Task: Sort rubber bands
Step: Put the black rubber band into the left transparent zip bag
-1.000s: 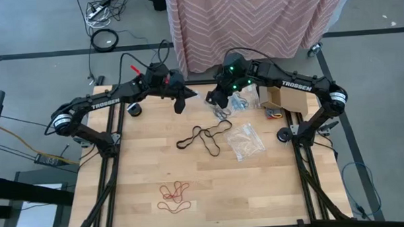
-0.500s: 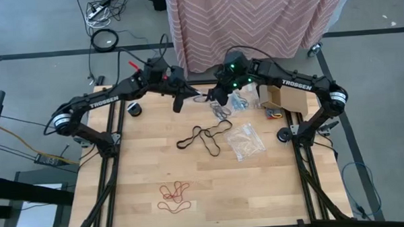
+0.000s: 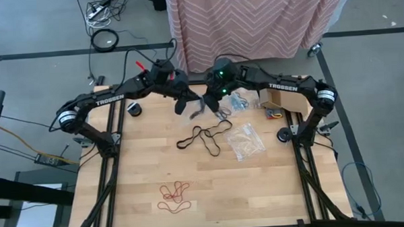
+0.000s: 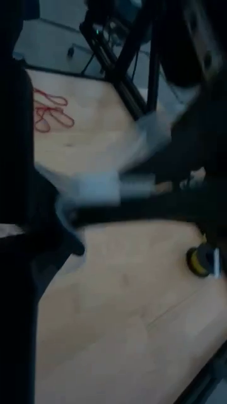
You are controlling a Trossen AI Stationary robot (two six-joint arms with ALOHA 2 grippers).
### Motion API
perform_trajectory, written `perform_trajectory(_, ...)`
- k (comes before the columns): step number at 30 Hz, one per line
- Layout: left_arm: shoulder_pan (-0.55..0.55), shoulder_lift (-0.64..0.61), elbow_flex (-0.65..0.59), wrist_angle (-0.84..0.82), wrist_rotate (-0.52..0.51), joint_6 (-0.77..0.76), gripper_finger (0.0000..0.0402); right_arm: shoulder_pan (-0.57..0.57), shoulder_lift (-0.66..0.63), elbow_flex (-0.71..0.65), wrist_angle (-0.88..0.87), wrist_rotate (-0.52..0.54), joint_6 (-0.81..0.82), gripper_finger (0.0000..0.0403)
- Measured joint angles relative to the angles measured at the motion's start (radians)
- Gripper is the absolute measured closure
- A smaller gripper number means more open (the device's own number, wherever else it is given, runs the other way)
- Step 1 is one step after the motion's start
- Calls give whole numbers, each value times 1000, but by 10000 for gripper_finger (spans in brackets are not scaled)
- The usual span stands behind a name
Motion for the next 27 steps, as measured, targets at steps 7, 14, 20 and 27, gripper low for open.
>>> perform_trajectory(7, 61, -10, -3, -83, -16, 57, 402, 13, -9, 3, 15, -179, -74, 288)
perform_trajectory(14, 80, -12, -3, -74, 102, 43, 402, 37, -5, 2, 11, 2, -52, 212)
perform_trajectory(20, 66, -12, -3, -79, 103, 34, 402, 1, -4, 1, 16, -52, -29, 294)
perform_trajectory(27, 72, -17, -2, -85, 99, 44, 402, -4, -11, 2, 15, -85, -53, 396)
